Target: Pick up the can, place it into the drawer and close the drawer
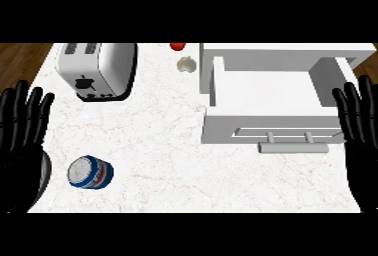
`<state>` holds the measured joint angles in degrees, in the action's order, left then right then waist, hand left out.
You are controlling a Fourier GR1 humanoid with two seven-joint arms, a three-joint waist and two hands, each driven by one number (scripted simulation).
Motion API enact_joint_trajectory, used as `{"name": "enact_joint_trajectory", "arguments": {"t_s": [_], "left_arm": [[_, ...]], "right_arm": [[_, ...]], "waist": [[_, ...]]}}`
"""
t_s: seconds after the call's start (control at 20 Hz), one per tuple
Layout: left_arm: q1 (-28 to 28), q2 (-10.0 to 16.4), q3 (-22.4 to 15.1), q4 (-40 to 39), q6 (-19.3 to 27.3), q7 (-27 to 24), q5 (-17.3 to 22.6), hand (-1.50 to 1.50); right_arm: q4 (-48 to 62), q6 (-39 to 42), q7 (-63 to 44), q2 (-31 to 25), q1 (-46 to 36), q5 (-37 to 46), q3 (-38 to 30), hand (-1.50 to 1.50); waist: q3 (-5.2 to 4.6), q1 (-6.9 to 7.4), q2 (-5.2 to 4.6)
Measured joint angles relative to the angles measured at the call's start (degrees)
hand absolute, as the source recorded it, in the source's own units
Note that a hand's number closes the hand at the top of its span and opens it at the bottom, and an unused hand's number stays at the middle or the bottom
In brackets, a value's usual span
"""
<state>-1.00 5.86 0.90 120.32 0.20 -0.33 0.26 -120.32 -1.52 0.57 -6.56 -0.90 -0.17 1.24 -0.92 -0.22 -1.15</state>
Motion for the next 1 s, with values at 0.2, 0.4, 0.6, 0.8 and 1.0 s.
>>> {"name": "enact_joint_trajectory", "arguments": {"t_s": [0.2,0.4,0.6,0.8,1.0], "left_arm": [[-4.0,-2.7,-0.4,3.9,5.4,1.6,-5.6,-1.50],[-10.8,-4.6,2.3,5.7,15.0,5.5,-8.5,-1.50],[-17.4,-5.4,0.4,8.2,25.3,12.4,-10.2,-1.50],[-23.3,-5.7,-6.2,12.8,33.1,17.8,-15.8,-1.50],[-27.0,-5.7,-11.2,15.4,37.0,21.0,-19.3,-1.50]], "right_arm": [[-0.1,-0.2,-1.2,0.1,0.0,-0.3,-0.7,-1.50],[1.4,-2.0,-3.6,0.9,2.1,-0.7,-2.4,-1.50],[2.5,-3.2,-8.0,1.2,4.3,-0.7,-3.3,-1.50],[2.6,-3.1,-11.1,0.3,4.1,-2.2,-5.2,-1.50],[1.0,-2.2,-12.1,0.0,5.6,-3.4,-6.3,-1.50]], "waist": [[0.61,0.54,0.82],[0.80,1.69,1.03],[0.92,1.56,1.19],[0.97,0.98,1.22],[0.96,0.60,1.24]]}}
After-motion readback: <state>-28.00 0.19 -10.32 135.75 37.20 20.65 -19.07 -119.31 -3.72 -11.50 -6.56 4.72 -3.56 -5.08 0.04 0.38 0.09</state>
